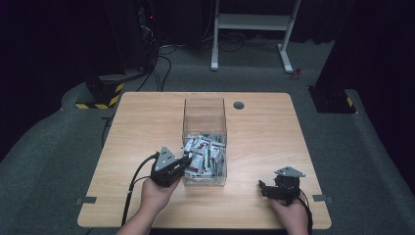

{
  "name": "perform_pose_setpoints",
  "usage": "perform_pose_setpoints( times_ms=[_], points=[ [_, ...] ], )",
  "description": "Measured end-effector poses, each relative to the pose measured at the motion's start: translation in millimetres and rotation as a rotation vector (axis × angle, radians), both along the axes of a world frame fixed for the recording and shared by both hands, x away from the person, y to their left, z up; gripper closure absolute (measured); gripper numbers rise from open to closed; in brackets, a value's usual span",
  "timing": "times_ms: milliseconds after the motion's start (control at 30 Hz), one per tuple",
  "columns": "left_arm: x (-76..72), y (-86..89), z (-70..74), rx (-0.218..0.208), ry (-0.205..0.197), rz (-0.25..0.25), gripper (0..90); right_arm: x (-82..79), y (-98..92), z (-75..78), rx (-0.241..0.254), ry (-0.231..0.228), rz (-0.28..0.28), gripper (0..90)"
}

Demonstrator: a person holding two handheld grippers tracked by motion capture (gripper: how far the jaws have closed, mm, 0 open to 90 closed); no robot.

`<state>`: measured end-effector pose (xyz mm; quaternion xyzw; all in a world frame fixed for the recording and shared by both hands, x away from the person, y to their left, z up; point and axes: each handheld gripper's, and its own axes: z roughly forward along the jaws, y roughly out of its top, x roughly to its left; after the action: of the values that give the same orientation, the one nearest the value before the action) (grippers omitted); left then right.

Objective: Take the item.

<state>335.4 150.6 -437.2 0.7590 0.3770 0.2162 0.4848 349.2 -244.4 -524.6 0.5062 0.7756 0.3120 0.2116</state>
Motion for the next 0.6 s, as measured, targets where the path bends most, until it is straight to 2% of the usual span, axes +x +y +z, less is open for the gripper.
perform_pose_setpoints(
  times_ms=[233,600],
  points=[
    [-1.0,2.7,5.5,-0.015,-0.024,0.008,85.5,-0.1,0.1,0.1,0.001,0.001,-0.002,8.8],
    [-1.0,6.0,12.3,-0.031,-0.040,0.011,85.8,0.0,0.1,0.1,0.001,0.001,-0.001,8.8]
  ],
)
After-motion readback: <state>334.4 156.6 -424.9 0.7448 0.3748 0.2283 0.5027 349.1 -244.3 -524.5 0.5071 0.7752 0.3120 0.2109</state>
